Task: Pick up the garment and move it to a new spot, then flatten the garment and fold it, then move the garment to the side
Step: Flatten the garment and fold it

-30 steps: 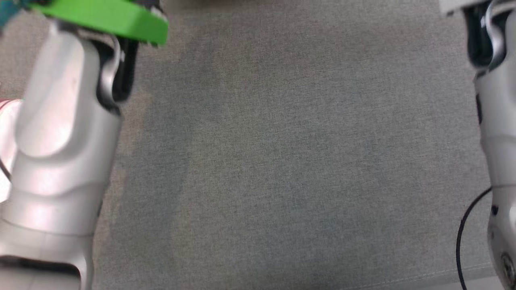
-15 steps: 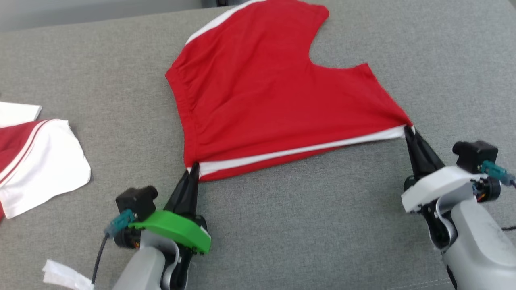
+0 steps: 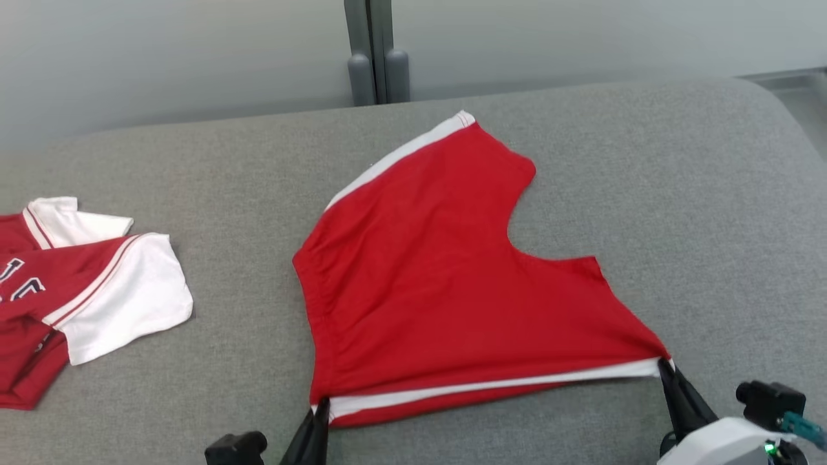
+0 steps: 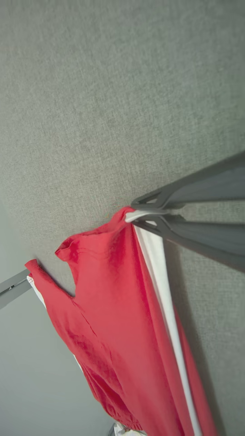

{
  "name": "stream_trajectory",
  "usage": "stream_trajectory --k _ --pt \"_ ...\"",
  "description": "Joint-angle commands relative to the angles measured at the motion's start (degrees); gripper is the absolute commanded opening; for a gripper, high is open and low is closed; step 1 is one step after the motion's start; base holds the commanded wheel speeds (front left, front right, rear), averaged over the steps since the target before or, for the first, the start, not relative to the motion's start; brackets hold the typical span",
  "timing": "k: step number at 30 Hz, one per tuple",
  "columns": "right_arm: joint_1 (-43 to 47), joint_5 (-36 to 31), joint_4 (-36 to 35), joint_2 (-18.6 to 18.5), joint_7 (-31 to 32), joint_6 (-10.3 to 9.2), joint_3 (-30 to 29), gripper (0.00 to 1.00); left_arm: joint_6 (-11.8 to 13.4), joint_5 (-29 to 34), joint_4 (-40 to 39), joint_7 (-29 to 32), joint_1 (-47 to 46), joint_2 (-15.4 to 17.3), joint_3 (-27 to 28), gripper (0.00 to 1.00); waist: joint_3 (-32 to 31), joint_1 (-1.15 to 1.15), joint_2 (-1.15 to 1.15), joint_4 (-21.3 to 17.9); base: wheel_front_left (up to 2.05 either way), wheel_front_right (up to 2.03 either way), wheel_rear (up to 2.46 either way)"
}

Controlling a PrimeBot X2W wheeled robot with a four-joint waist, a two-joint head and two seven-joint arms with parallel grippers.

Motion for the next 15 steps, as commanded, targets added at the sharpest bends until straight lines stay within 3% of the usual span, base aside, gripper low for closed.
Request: stream_trajectory --k 1,8,15 --pt "2.35 0.95 -0.28 -0.80 -0.30 -0.58 -1.06 0.00 0.36 0.43 -0.31 -0.07 2.30 0.92 0.61 0.00 -4.56 0.00 0.00 0.67 0.00 0.00 0.00" --pt "7.44 3.40 -3.78 0.19 -0.30 -0.44 -1.50 0.00 0.34 0.98 -3.79 -0.06 6.11 0.62 -1.67 0.00 -5.57 0.00 0.00 1.05 0.00 0.00 0.00" --pt "3.32 7.61 -8.30 1.64 1.58 -0.37 -1.26 0.00 0.29 1.77 -7.50 -0.05 2.01 1.04 -4.02 0.00 -2.61 0.00 0.00 2.54 0.00 0.00 0.00"
